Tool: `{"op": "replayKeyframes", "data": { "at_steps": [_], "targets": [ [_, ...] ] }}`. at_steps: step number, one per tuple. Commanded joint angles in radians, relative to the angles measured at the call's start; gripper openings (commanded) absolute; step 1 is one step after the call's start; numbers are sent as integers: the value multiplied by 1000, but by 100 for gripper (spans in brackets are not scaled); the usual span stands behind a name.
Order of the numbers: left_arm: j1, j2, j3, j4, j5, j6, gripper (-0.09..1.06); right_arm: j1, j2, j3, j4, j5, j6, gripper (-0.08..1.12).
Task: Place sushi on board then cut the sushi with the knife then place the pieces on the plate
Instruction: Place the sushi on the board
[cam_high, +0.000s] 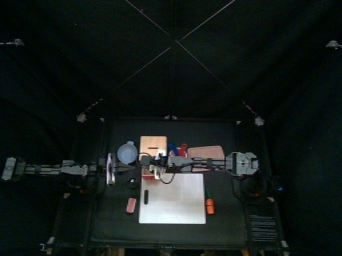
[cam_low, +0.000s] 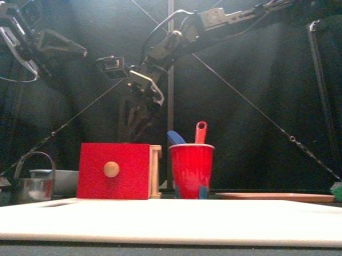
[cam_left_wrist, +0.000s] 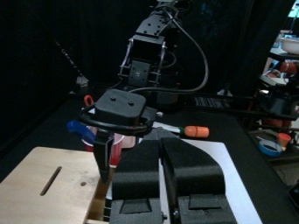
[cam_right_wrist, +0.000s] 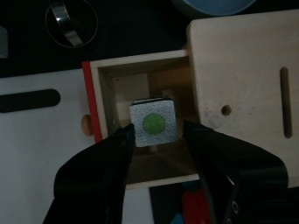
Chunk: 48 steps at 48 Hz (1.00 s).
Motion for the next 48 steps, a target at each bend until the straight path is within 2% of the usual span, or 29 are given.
{"op": "replayKeyframes", "data": {
  "at_steps": [1, 30, 48],
  "targets": [
    [20, 2, -14, 0, -11, 0, 29, 0, -18, -29, 0, -3, 3, 83],
    [26, 2, -11, -8, -12, -2, 29, -5, 6, -46, -31, 5, 5, 80],
    [28, 2, -9, -8, -12, 0, 29, 2, -15, -37, -31, 8, 17, 69]
  ]
}}
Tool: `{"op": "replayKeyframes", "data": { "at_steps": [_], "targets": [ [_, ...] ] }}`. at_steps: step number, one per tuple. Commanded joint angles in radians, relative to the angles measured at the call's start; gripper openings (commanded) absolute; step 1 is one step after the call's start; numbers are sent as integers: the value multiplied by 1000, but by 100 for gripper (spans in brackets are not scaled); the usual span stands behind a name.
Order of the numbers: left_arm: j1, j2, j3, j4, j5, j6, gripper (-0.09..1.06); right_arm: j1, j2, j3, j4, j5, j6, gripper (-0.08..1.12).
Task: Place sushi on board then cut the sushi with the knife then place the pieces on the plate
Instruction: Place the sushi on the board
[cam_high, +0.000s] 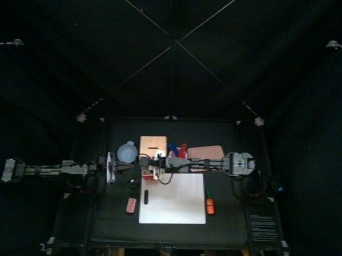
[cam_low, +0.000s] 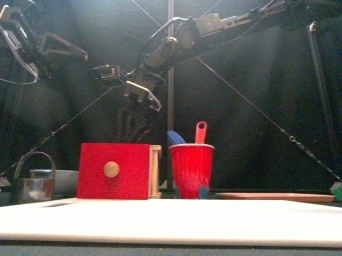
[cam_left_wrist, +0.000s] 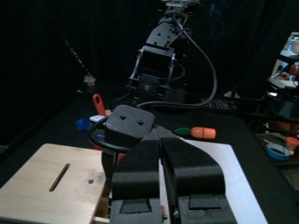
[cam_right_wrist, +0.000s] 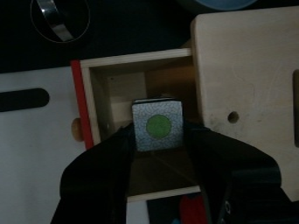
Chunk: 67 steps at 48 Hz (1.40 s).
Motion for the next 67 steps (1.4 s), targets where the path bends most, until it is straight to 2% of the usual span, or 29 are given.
{"op": "replayKeyframes", "data": {
  "at_steps": [1, 23, 42, 49, 55, 67],
  "targets": [
    [5, 2, -14, 0, -11, 0, 29, 2, -46, -14, -2, -2, 5, 69],
    [5, 2, -12, 3, -40, 0, 28, -5, -160, 12, -11, 25, 12, 69],
    [6, 2, -6, 3, -40, 2, 28, 9, -367, 124, -11, 78, 17, 68],
    [26, 2, -8, 3, -40, 2, 28, 44, -462, 176, -8, 81, 21, 68],
    [63, 2, -8, 3, -40, 2, 28, 74, -520, 249, -12, 100, 20, 69],
    [127, 3, -8, 3, -40, 2, 29, 115, -541, 400, -25, 150, 37, 69]
  ]
}}
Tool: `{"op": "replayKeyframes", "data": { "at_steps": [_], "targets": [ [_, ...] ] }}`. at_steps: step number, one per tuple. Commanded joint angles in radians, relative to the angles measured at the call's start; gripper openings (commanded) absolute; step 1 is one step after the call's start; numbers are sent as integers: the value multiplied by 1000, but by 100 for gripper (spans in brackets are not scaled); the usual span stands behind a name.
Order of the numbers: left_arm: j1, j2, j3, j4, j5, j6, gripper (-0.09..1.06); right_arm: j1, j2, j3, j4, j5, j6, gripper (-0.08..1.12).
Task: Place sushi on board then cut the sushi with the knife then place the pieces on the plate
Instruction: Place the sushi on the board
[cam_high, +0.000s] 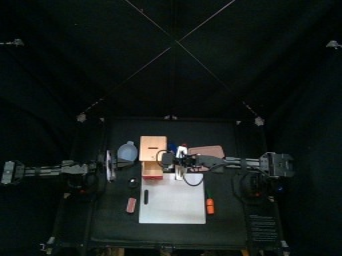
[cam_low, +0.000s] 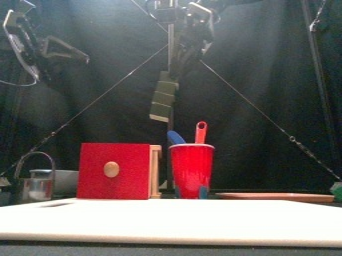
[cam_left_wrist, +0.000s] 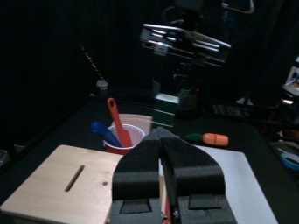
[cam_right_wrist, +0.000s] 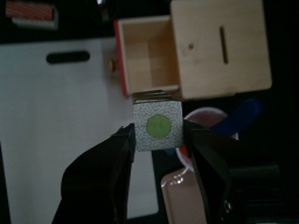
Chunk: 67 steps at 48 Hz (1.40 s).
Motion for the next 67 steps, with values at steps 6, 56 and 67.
{"op": "replayKeyframes", "data": {
  "at_steps": [6, 56, 67],
  "targets": [
    [32, 8, -17, 2, -8, 2, 29, 31, -25, 78, -80, 5, 86, 69],
    [17, 61, -5, -15, -48, -5, 29, 365, 321, -66, -632, 187, 529, 70],
    [17, 61, 5, -18, -48, -6, 29, 390, 370, -120, -623, 212, 572, 70]
  ]
}}
